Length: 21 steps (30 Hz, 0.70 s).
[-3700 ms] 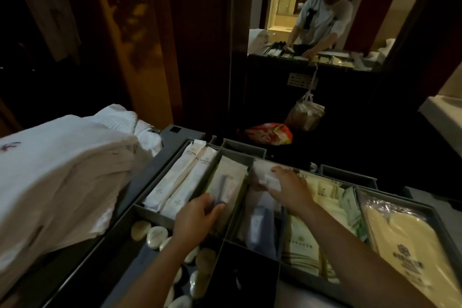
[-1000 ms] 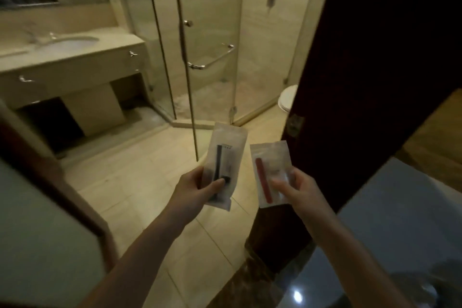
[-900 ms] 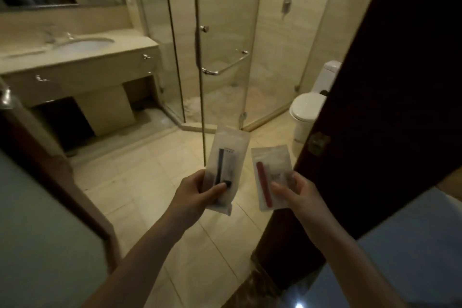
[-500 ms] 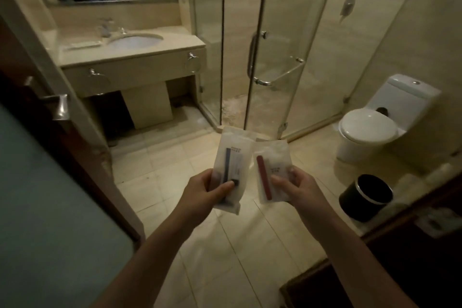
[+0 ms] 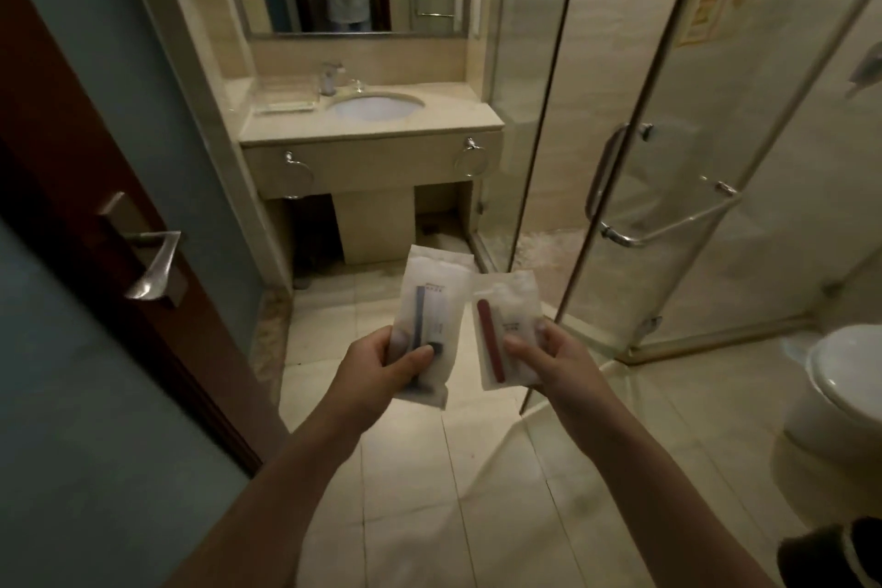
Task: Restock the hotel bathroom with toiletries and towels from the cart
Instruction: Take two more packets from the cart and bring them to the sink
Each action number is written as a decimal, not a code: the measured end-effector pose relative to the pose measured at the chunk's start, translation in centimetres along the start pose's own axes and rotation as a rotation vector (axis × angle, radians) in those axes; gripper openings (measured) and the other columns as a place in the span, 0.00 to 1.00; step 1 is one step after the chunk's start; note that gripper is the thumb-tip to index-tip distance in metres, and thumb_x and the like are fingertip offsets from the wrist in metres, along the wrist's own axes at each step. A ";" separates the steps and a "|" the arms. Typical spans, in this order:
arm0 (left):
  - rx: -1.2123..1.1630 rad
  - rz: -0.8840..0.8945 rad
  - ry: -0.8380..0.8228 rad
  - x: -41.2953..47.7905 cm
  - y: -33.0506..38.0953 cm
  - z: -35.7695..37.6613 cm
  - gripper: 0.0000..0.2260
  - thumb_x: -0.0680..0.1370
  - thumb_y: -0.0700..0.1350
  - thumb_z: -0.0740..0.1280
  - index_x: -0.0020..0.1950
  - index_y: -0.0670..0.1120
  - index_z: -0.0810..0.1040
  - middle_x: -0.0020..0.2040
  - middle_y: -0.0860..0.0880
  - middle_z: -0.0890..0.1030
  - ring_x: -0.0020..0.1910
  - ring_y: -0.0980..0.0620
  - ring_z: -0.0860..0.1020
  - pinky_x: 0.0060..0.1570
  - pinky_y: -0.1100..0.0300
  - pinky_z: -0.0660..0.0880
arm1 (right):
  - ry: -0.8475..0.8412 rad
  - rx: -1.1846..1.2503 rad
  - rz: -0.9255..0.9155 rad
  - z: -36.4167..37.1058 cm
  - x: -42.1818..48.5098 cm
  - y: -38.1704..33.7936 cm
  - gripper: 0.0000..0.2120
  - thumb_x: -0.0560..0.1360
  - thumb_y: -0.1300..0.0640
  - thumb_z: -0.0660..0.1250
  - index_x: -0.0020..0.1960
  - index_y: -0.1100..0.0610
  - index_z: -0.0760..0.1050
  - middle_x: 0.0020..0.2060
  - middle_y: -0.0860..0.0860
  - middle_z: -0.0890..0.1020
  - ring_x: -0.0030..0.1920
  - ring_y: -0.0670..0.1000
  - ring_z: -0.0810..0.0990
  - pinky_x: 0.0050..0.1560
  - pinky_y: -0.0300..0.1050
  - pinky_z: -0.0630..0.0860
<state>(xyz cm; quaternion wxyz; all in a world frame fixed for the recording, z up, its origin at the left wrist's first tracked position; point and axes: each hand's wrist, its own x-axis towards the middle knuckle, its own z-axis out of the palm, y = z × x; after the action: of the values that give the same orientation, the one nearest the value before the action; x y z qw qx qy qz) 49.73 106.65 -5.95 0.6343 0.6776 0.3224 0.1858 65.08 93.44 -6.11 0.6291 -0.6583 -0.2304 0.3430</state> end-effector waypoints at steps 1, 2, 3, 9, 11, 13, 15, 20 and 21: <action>-0.007 -0.011 0.018 1.5 0.5 0.5 0.10 0.76 0.43 0.66 0.54 0.39 0.75 0.50 0.43 0.80 0.49 0.47 0.80 0.47 0.57 0.79 | -0.010 0.012 0.006 -0.7 2.0 -0.3 0.09 0.74 0.61 0.67 0.54 0.57 0.77 0.49 0.57 0.83 0.51 0.56 0.82 0.52 0.53 0.79; -0.009 -0.019 0.034 3.1 1.1 0.9 0.10 0.76 0.43 0.65 0.54 0.39 0.75 0.50 0.42 0.80 0.49 0.46 0.80 0.49 0.55 0.78 | -0.019 0.021 0.012 -1.4 4.0 -0.6 0.08 0.74 0.62 0.67 0.53 0.57 0.77 0.48 0.56 0.83 0.51 0.57 0.82 0.51 0.53 0.79; -0.006 -0.023 0.053 4.7 1.6 1.4 0.11 0.76 0.44 0.66 0.55 0.40 0.75 0.50 0.42 0.80 0.50 0.46 0.80 0.51 0.53 0.78 | -0.029 0.021 0.016 -2.0 5.9 -0.9 0.07 0.74 0.62 0.67 0.52 0.56 0.78 0.47 0.55 0.84 0.50 0.57 0.82 0.50 0.52 0.79; -0.063 -0.027 0.180 13.3 4.0 2.5 0.10 0.75 0.46 0.66 0.54 0.45 0.76 0.49 0.47 0.81 0.49 0.49 0.80 0.49 0.57 0.77 | -0.117 0.018 0.037 -4.5 16.1 -2.8 0.10 0.73 0.58 0.68 0.54 0.54 0.77 0.48 0.53 0.84 0.50 0.54 0.82 0.48 0.49 0.79; -0.078 -0.025 0.210 15.6 4.3 2.1 0.10 0.75 0.47 0.67 0.54 0.47 0.76 0.49 0.49 0.81 0.49 0.51 0.80 0.49 0.58 0.77 | -0.152 -0.014 0.025 -4.5 18.9 -3.3 0.11 0.73 0.57 0.69 0.55 0.53 0.76 0.48 0.52 0.84 0.49 0.53 0.83 0.48 0.48 0.80; -0.088 -0.028 0.242 17.8 4.4 1.3 0.10 0.75 0.47 0.67 0.55 0.47 0.75 0.50 0.49 0.81 0.50 0.51 0.80 0.49 0.57 0.77 | -0.182 -0.049 0.007 -4.2 21.6 -3.8 0.11 0.73 0.56 0.68 0.56 0.53 0.76 0.48 0.52 0.83 0.48 0.52 0.83 0.47 0.48 0.80; -0.093 -0.039 0.279 20.2 4.2 0.1 0.12 0.74 0.47 0.67 0.56 0.47 0.75 0.50 0.48 0.81 0.50 0.50 0.80 0.51 0.55 0.78 | -0.206 -0.040 0.005 -3.6 24.4 -4.3 0.11 0.74 0.57 0.67 0.57 0.55 0.76 0.49 0.54 0.82 0.49 0.54 0.82 0.47 0.49 0.79; -0.156 -0.052 0.299 27.5 4.0 -4.0 0.12 0.75 0.46 0.67 0.57 0.45 0.75 0.51 0.45 0.81 0.50 0.48 0.80 0.49 0.55 0.78 | -0.230 -0.065 -0.022 -0.6 31.9 -5.8 0.08 0.75 0.58 0.66 0.54 0.51 0.76 0.49 0.52 0.82 0.50 0.52 0.81 0.51 0.48 0.79; -0.174 -0.053 0.293 29.1 4.2 -5.1 0.11 0.75 0.46 0.66 0.57 0.45 0.75 0.51 0.46 0.81 0.50 0.48 0.80 0.47 0.56 0.78 | -0.229 -0.070 -0.028 0.2 33.6 -6.1 0.08 0.75 0.58 0.65 0.54 0.51 0.76 0.49 0.52 0.82 0.50 0.53 0.81 0.50 0.48 0.79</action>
<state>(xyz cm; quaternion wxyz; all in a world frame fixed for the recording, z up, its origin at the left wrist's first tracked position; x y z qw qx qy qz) 68.25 130.09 -5.81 0.6416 0.5770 0.4118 0.2930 87.86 118.91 -5.53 0.5800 -0.6332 -0.3218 0.3989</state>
